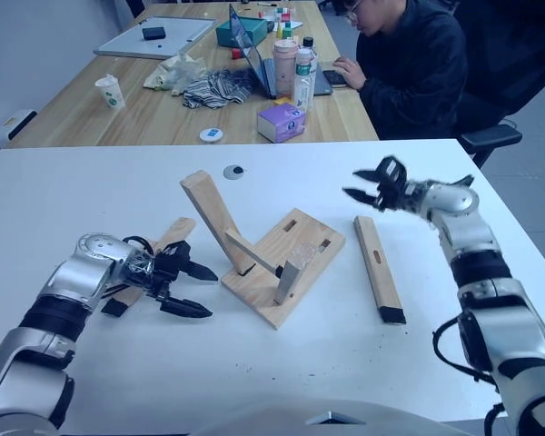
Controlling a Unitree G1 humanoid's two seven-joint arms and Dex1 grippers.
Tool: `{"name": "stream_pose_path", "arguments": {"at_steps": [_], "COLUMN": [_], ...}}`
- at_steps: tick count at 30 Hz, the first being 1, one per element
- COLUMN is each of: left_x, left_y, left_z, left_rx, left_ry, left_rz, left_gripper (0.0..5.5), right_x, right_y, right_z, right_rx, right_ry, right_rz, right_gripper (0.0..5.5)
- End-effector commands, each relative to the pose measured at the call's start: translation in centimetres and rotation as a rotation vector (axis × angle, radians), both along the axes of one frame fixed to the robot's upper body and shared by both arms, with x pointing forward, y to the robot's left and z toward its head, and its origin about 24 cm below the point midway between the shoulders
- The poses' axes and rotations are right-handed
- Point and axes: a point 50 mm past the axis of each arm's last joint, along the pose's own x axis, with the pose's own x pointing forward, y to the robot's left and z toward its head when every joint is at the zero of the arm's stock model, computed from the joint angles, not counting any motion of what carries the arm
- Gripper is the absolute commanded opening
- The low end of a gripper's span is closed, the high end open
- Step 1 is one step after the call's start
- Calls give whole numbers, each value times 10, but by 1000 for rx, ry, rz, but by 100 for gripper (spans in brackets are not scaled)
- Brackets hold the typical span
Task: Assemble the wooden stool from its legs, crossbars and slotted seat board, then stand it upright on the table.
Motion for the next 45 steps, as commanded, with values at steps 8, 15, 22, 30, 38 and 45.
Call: {"name": "stream_pose_path", "arguments": {"at_steps": [8, 15, 22, 30, 38, 45], "left_x": [-7, 20, 77, 77, 24, 39], "left_y": [-57, -32, -36, 14, -21, -51], "left_z": [-50, -41, -34, -15, -25, -69], "left_rx": [91, 140, 63, 104, 23, 307], "left_ry": [-83, -201, -496, -519, -175, -336], "left_rz": [-155, -35, 408, 491, 23, 23], "left_gripper": [479, 479, 479, 479, 479, 479], "right_x": [-16, -36, -77, -43, 2, -18], "right_y": [39, 35, 39, -14, 17, 52], "right_z": [-68, -59, -57, 11, -29, -84], "right_rx": [-442, -259, -105, -44, -158, -220], "right_ry": [282, 451, 448, 294, 125, 267], "right_rz": [362, 630, 710, 429, 70, 207], "right_gripper": [223, 223, 223, 223, 223, 223]}}
